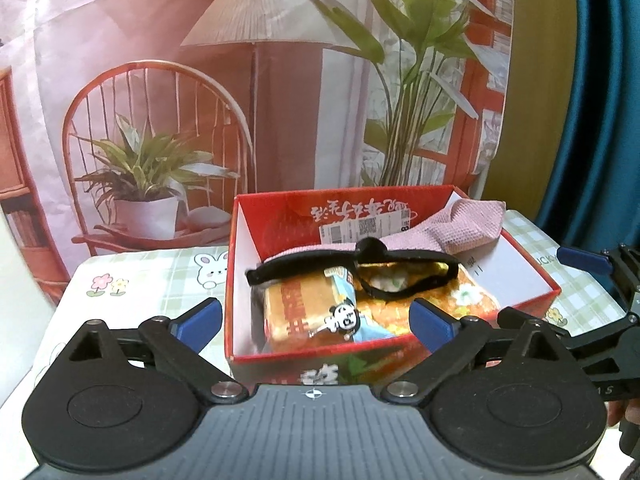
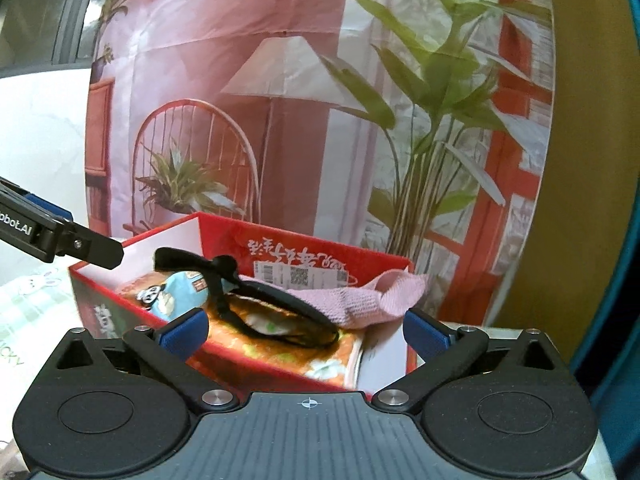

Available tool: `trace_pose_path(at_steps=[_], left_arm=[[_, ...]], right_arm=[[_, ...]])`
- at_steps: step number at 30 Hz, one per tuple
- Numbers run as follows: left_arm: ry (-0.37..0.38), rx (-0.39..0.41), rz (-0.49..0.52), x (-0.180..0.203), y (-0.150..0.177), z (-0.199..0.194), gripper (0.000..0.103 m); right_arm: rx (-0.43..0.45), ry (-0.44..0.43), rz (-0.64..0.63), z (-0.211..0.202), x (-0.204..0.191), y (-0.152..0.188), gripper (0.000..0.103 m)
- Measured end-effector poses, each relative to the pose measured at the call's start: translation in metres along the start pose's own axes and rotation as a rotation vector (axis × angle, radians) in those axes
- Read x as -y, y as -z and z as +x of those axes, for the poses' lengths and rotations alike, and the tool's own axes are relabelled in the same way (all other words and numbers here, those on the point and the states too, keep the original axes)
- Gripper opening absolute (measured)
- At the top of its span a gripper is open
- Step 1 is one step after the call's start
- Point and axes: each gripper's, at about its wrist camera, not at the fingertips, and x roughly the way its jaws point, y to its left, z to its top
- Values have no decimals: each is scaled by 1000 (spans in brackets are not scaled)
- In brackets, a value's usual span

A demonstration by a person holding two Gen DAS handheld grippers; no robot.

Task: Organize soft objects
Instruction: 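Lower the black strap into the red box and open both tools, then grasp the green tassel hanging outside the box with the left tool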

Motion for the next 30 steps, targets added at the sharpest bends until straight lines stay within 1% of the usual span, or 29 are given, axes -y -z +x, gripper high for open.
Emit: trace_pose_path(at_steps=[8, 17, 20, 25, 30], left_arm=[[-3, -43, -14, -4, 18, 2, 101], [6, -123, -68, -16, 47, 16, 101], [21, -148, -86, -18, 57, 21, 101], [52, -184, -118, -18, 69, 33, 101], [104, -206, -159, -14, 79, 45, 101]], right_arm=[[-31, -40, 19, -12, -15, 14, 103], [-132, -92, 21, -9, -31, 39, 103], [-175, -128, 42, -3, -34, 48, 103], [-219, -152, 48, 5, -41, 61, 103], [-262, -183, 37, 14, -48, 70, 102]])
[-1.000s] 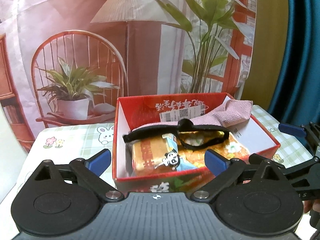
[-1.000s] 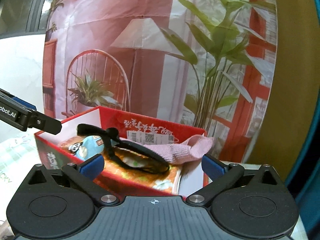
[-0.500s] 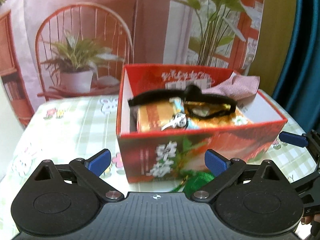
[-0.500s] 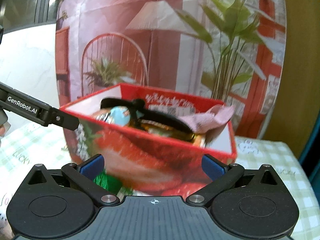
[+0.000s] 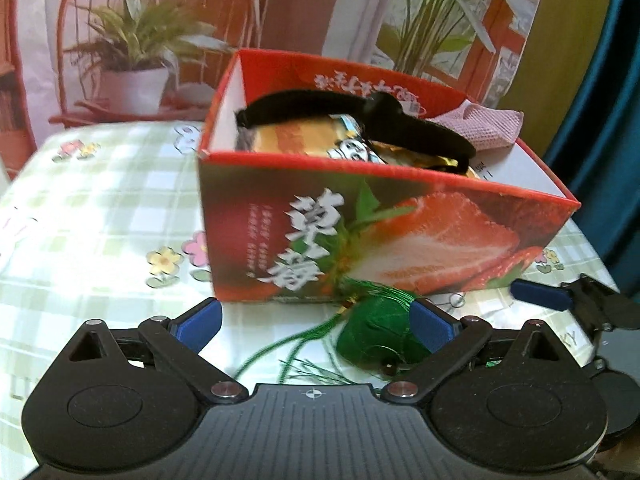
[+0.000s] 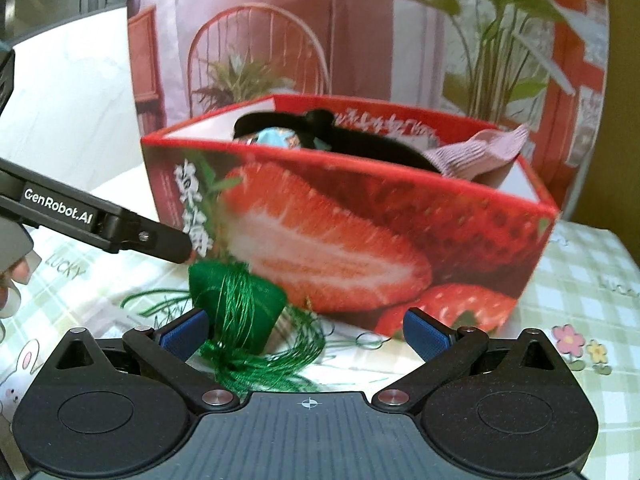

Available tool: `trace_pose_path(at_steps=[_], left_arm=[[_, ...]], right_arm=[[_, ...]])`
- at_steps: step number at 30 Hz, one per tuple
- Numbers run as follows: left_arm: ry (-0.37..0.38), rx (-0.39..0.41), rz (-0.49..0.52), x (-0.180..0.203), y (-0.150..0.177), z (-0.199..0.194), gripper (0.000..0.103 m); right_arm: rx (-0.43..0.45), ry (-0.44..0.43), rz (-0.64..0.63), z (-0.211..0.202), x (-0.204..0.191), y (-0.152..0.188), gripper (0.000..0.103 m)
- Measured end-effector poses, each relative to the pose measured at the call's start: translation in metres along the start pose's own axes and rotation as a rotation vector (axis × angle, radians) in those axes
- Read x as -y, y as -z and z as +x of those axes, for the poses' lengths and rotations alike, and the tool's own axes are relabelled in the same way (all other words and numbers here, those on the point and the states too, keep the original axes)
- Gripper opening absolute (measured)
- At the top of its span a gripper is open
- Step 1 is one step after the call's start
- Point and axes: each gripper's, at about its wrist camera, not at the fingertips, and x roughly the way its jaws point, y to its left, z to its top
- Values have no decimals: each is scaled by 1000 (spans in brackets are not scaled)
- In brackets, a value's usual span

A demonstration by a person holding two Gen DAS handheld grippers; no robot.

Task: Organize soft objects
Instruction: 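Grasp the green tassel hanging outside the box with the left tool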

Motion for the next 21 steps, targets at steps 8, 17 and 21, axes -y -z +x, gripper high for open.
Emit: trace_pose_path(at_steps=[8, 17, 21], left_arm=[[76, -2, -22, 8, 13, 18, 85], [207, -20, -90, 6, 17, 31, 56], [231, -16, -104, 11, 20, 34, 56]], right_arm=[[-45, -47, -14, 20, -6, 2, 101], [-72, -155, -4, 31, -8, 0, 65], [-86, -205, 35, 38, -6, -3, 62]])
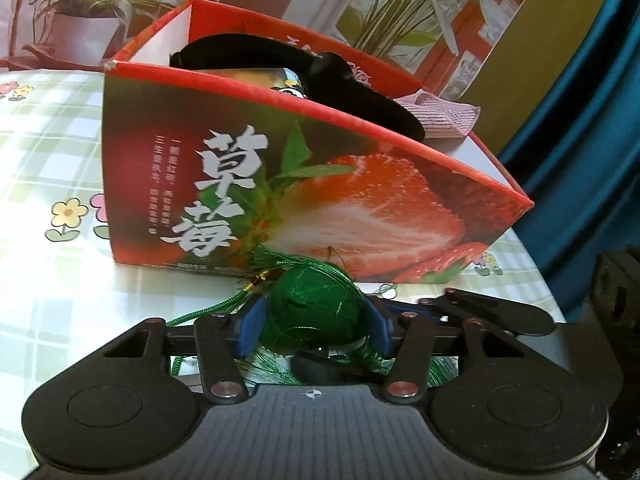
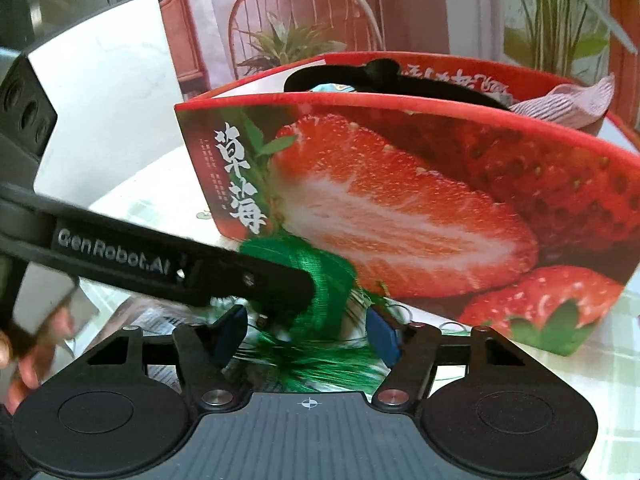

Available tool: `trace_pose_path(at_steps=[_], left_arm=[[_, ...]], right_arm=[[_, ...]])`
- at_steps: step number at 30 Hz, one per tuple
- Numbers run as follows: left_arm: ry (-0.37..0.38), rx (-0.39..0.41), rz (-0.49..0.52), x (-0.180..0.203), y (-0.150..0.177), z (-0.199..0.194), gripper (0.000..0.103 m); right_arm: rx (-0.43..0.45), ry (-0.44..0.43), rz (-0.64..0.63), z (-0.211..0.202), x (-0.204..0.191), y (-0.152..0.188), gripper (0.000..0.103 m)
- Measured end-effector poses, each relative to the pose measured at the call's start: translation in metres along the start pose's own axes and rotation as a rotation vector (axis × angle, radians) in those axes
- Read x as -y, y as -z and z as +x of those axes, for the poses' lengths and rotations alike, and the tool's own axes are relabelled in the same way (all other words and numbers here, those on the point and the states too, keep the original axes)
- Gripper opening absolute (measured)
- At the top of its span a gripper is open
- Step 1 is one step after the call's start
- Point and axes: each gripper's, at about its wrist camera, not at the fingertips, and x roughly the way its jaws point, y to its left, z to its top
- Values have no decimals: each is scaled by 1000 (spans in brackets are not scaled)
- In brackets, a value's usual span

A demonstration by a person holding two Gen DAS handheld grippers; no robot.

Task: Organize soft objects
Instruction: 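Grasp the green tassel hanging outside the box with the left tool, then lift the green tassel over the box rim and release it inside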

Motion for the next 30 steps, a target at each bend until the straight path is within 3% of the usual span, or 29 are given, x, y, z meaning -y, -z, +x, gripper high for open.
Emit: trace_pose_path(at_steps=[6, 11, 21, 30], left_arm=[[10, 37, 0, 10, 4, -9, 56], [22, 118, 14, 29, 6, -35, 56], [63, 269, 87, 65, 1, -94, 60], [110, 322, 102, 85, -10, -123, 61]], right_arm=[[7, -6, 8, 2, 1, -3, 53], [83, -7, 17, -21, -1, -4, 52], [274, 18, -99, -86, -29, -10, 52], [393, 27, -154, -130, -42, -25, 52]])
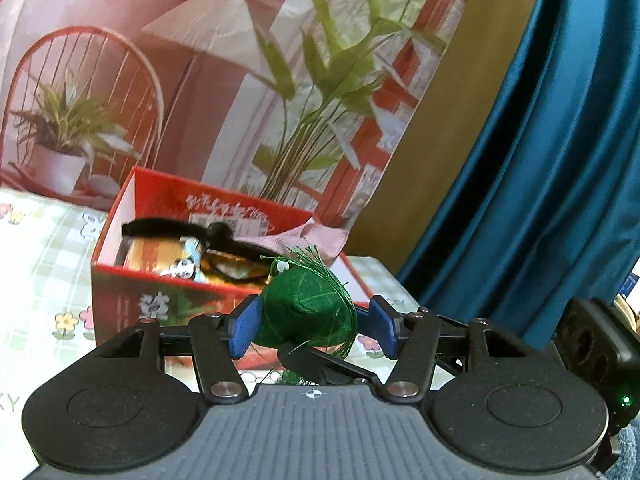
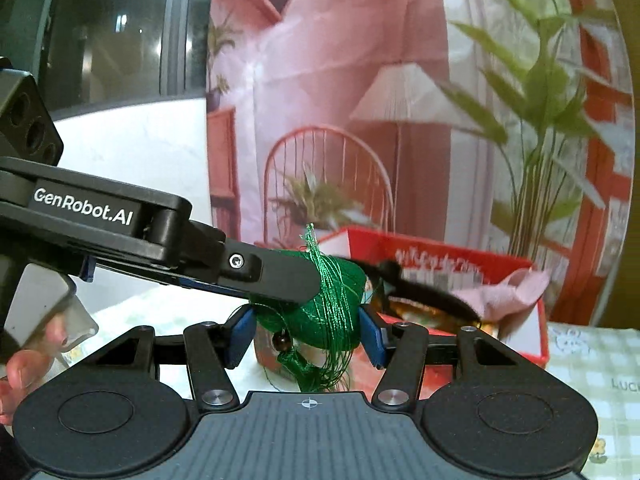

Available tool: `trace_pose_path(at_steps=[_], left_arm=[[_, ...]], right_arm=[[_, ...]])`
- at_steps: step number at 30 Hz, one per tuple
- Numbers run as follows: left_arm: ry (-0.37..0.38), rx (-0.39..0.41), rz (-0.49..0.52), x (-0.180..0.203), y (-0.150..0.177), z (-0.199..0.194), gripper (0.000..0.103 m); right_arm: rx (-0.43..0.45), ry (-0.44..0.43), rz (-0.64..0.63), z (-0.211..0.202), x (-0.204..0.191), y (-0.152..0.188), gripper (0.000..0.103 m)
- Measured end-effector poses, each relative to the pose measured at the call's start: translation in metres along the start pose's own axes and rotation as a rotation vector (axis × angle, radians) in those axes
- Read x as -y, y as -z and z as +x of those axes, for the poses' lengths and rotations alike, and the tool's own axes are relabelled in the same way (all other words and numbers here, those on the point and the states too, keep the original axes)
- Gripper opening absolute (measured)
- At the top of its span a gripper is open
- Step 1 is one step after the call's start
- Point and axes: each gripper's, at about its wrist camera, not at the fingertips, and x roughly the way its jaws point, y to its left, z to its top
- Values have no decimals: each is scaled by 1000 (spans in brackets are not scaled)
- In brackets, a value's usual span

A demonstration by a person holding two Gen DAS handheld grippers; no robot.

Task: Organize soft objects
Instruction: 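Lift the green tassel over the box rim and release it inside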

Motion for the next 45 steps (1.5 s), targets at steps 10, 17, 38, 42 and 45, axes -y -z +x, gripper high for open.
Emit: trace_pose_path(at_steps=[10, 17, 38, 42, 45], left_arm=[[72, 13, 55, 9, -57, 19, 66], [90, 79, 129, 19, -96, 38, 67], [11, -153, 51, -16, -61, 145, 67], [8, -183, 58, -16, -56, 162, 67], [-15, -183, 92, -14, -55, 165, 69]], right_arm=[[109, 52, -82, -12, 19, -34, 52], [202, 113, -219, -4, 37, -78, 52], [66, 141, -195, 62, 85, -21, 52], [35, 165, -139, 67, 95, -9, 54], [15, 210, -131, 70, 100, -3, 57]])
